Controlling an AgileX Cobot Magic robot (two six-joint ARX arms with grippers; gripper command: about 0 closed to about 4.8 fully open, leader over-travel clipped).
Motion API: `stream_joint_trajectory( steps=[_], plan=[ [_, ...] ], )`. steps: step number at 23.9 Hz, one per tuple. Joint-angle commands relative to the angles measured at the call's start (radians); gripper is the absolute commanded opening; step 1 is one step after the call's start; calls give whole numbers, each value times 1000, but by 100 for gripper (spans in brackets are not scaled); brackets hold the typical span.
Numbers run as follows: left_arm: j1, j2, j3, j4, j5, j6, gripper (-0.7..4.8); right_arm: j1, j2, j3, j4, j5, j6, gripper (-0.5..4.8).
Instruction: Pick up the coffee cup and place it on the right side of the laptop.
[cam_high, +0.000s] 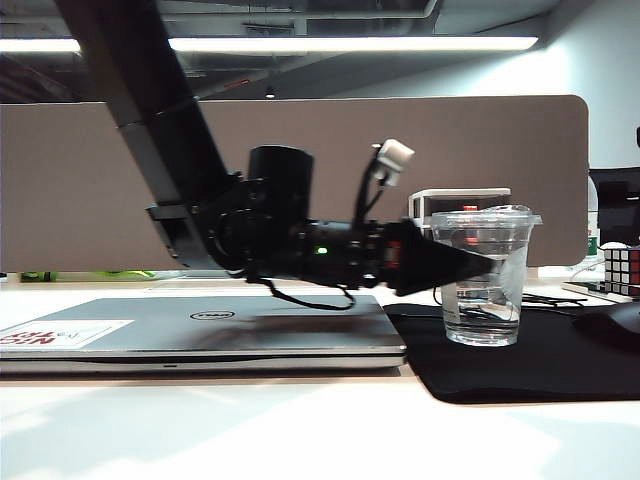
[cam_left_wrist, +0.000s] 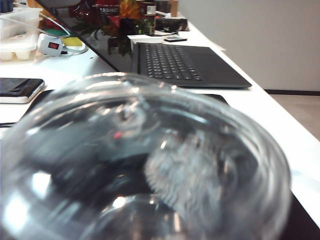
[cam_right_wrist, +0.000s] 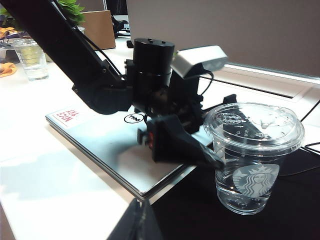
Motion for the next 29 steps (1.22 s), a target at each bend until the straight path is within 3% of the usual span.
stream_joint_trajectory(
  steps=[1,10,11,12,13,14,15,19,24,29],
  plan=[
    [48,-4,3,6,94,-24,479,1,-1,-6,9,-4,-1,-1],
    [182,-7,3,19,225,-52,479,0,-1,-6,10,-3,-2,-1],
    [210,-11,3,34,251,-82,429,0,-1,-6,10,-3,-5,-1],
    [243,-16,3,76,304,-116,278,0,-1,-6,10,-3,-10,-1],
    [256,-18,3,94,325,-132,218,0,-1,-6,10,-2,-17,-1],
    [287,-23,3,141,367,-184,67,0,-1,-6,10,0,-20,-1],
    [301,-26,3,158,380,-208,5,0,-1,-6,10,0,-20,-1],
    [358,-37,3,202,389,-357,-5,0,-1,-6,10,0,-20,-1],
    [421,-67,-4,206,386,-469,-5,0,-1,-6,10,0,-20,-1],
    [491,-165,-118,305,327,-492,-5,0,-1,-6,10,0,-19,-1]
  ],
)
